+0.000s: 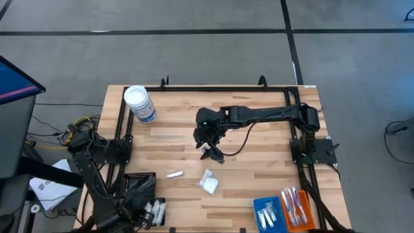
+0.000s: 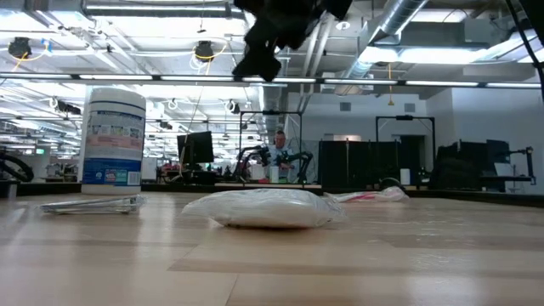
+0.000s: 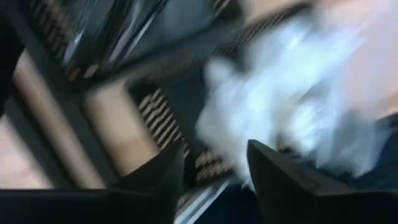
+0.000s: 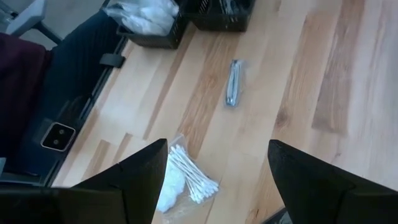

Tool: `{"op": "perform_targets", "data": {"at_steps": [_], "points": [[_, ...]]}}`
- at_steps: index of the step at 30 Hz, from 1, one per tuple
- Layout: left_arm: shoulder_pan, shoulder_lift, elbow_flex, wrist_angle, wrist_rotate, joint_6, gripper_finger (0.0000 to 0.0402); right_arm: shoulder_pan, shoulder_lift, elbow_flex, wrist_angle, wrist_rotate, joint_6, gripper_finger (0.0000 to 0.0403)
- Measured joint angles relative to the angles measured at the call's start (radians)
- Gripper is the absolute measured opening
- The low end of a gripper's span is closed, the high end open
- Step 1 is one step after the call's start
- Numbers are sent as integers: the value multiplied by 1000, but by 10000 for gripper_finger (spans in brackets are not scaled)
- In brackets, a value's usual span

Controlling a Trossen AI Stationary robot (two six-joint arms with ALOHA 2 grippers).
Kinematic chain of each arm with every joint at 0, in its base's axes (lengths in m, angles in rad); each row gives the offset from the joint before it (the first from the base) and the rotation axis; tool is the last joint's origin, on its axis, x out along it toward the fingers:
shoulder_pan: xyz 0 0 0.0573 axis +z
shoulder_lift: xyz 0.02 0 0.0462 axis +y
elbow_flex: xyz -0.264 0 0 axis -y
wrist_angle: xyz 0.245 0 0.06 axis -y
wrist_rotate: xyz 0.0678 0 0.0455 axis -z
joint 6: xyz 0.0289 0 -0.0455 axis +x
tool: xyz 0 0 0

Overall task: Pick & Place Travel size toiletries
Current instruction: Put the vanity pack into the bottom black bin

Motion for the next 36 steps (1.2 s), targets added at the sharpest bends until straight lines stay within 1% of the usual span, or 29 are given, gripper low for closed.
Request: {"op": "perform_targets", "data": {"at_steps": [3,6,7,8,11,12,14,17,19,21,23,26,27,30,33,36], "points": [[-11,10,0,8,89,-4,115,19,1,-59,42,3,34,271],[-24,12,0,56,104,16,38,54,1,-136,100,2,78,271],[-26,12,0,79,103,27,20,68,2,-165,126,2,101,271],[-30,12,0,100,101,37,12,85,2,-191,149,2,120,271],[-37,15,-2,136,77,54,8,139,2,-251,266,8,161,271],[-37,17,-8,149,77,55,4,156,2,-263,311,25,174,271],[-36,18,-31,168,84,56,1,189,10,-269,399,101,209,268],[-35,19,-73,213,105,56,1,228,29,-271,475,270,212,255],[-35,19,-105,236,105,57,1,246,43,-269,522,375,211,234],[-35,19,-128,265,106,58,0,255,59,-268,546,427,203,195],[-36,19,-138,271,109,58,0,259,87,-252,544,430,200,139],[-37,19,-145,275,139,58,0,260,155,-197,529,429,195,35],[-37,19,-150,277,149,58,0,262,183,-174,528,428,192,19],[-34,19,-168,306,156,58,0,272,286,-76,514,445,204,18],[-32,19,-184,330,142,70,0,287,377,45,435,449,183,5],[-32,20,-188,334,106,81,0,301,440,160,340,448,162,5]]}}
